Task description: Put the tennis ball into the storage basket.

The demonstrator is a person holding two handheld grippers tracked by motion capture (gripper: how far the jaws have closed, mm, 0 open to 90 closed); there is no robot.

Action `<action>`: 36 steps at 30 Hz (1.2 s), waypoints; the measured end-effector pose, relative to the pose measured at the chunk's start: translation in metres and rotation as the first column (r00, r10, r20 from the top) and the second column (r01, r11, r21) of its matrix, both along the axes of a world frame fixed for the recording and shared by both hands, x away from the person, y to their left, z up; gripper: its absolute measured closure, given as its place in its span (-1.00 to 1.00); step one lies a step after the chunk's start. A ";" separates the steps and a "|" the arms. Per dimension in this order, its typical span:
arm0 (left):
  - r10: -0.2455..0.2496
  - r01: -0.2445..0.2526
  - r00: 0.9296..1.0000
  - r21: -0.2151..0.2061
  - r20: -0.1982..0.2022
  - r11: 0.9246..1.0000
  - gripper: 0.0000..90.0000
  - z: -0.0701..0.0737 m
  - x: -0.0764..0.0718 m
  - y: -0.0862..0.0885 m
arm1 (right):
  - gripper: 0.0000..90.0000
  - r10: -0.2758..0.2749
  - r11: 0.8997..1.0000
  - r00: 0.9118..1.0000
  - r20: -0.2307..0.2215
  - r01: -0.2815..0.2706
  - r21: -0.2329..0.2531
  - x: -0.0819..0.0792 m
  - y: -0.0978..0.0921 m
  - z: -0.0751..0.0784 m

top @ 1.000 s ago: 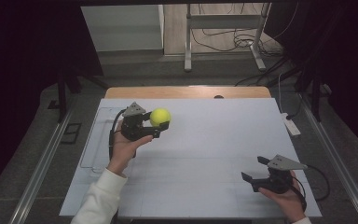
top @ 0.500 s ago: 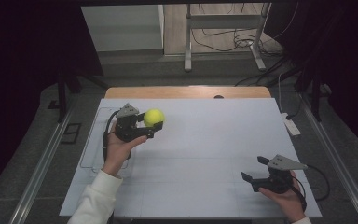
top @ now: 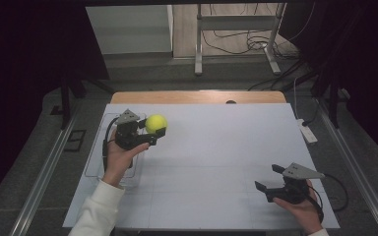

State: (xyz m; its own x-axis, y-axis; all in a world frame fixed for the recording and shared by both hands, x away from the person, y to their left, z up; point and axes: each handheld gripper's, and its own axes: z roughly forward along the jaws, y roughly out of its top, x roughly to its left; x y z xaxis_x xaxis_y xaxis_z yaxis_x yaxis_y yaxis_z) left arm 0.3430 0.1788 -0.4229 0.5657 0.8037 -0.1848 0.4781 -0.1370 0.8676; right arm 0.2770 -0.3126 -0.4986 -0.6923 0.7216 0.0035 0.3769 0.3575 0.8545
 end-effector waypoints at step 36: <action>0.114 -0.114 0.993 -0.009 -0.011 0.993 -0.40 -0.005 0.007 0.034 | -0.78 0.001 1.000 1.000 -0.005 -0.001 -0.007 0.001 0.000 -0.001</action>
